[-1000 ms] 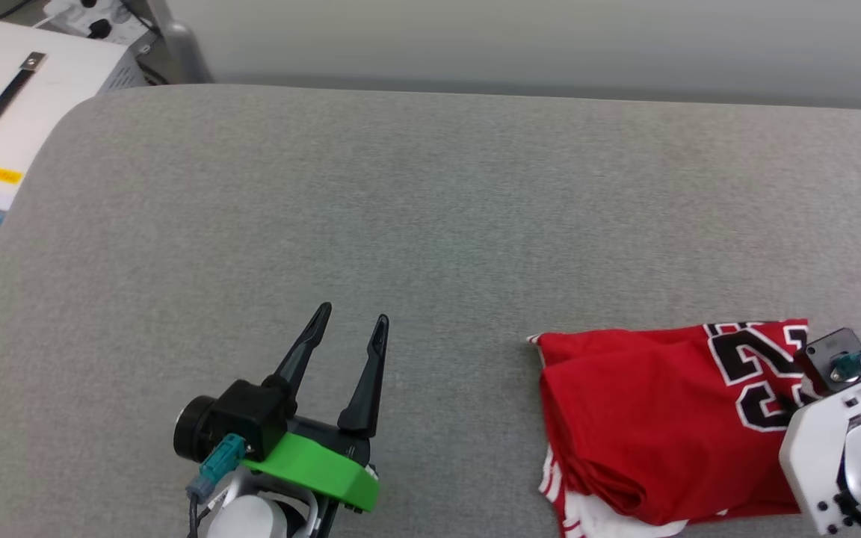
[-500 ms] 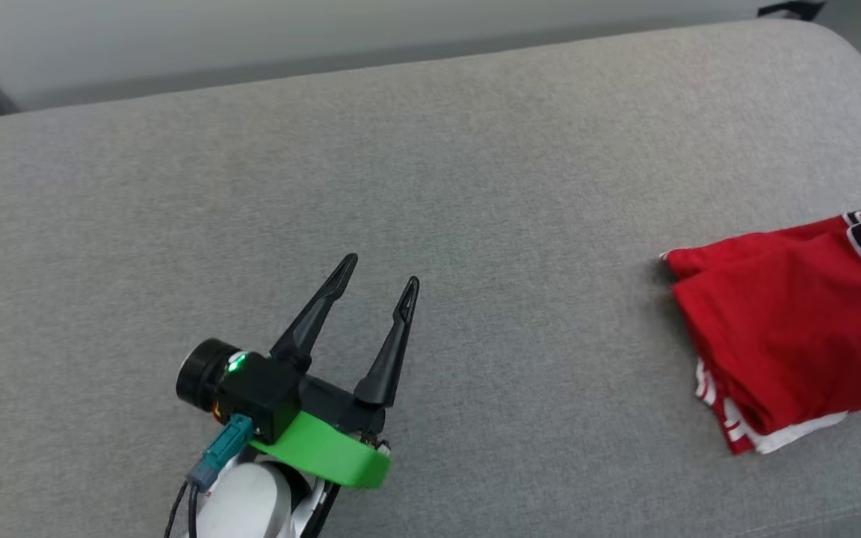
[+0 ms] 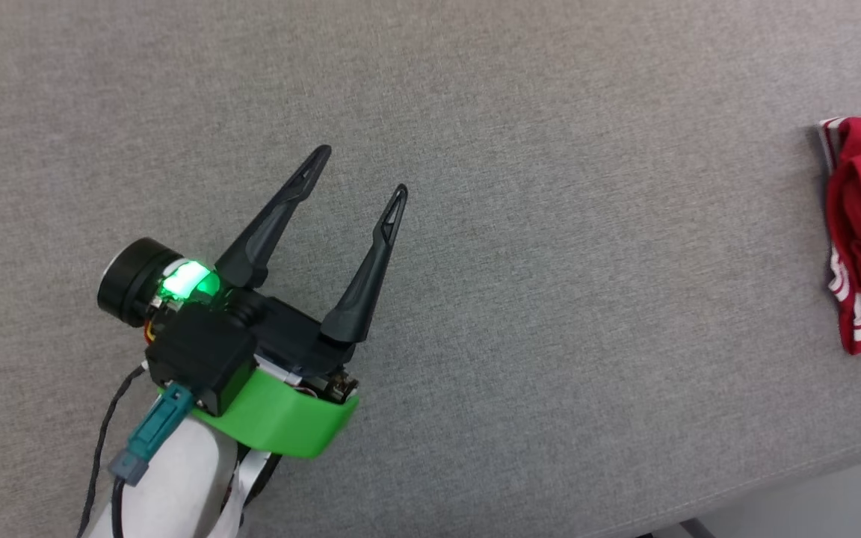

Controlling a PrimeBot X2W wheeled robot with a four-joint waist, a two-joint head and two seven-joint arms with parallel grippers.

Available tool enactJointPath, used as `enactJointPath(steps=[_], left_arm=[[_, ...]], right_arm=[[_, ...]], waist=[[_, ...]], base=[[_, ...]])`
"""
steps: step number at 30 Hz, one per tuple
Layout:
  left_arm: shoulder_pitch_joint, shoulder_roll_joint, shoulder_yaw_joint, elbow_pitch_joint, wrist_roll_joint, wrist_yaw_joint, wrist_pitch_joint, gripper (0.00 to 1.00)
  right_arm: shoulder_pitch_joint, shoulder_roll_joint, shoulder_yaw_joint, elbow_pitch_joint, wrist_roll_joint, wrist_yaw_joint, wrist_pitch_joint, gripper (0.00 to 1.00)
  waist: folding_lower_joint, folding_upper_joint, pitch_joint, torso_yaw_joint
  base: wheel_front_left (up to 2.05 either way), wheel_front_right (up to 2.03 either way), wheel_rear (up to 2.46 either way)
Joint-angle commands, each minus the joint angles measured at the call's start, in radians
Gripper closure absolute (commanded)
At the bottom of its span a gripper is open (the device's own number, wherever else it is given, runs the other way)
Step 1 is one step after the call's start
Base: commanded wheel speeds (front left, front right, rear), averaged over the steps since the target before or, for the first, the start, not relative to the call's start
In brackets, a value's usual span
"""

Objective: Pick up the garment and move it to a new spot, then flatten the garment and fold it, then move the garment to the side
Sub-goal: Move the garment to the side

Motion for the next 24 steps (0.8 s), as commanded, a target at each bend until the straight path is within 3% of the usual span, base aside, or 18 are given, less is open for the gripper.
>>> enactJointPath(steps=[1, 7, 18, 19, 20, 24], left_arm=[[-0.021, 0.011, 0.008, -0.024, 0.012, 0.002, 0.011, 0.0], [-0.034, 0.034, 0.019, -0.119, 0.021, 0.014, 0.058, 0.0], [-0.03, 0.037, 0.021, -0.108, 0.016, 0.026, 0.045, 0.0], [-0.028, 0.035, 0.02, -0.101, 0.014, 0.027, 0.04, 0.0], [-0.026, 0.033, 0.019, -0.092, 0.011, 0.028, 0.033, 0.0], [-0.017, 0.014, 0.015, -0.055, -0.01, 0.033, 0.007, 0.0]], right_arm=[[-0.033, 0.007, -0.019, 0.03, -0.012, -0.001, -0.026, 1.0], [-0.144, 0.047, -0.09, 0.209, -0.061, -0.001, -0.155, 1.0], [-0.229, 0.08, -0.101, 0.382, -0.124, -0.001, -0.234, 1.0], [-0.234, 0.078, -0.098, 0.388, -0.128, -0.001, -0.239, 0.63], [-0.241, 0.071, -0.096, 0.392, -0.137, -0.001, -0.249, 0.0], [-0.258, 0.055, -0.086, 0.395, -0.144, -0.001, -0.267, 0.0]], waist=[[-0.0002, -0.0001, 0.095, -0.001], [-0.0002, -0.0001, 0.158, 0.027], [-0.0002, -0.0001, 0.148, 0.05], [-0.0002, -0.0001, 0.14, 0.051], [-0.0002, -0.0001, 0.127, 0.052], [-0.0002, -0.0001, 0.077, 0.064]], base=[[0.0, 0.0, 0.0], [0.0, 0.0, 0.0], [0.0, 0.0, 0.0], [0.0, 0.0, 0.0], [0.0, 0.0, 0.0], [0.0, 0.0, 0.0]])
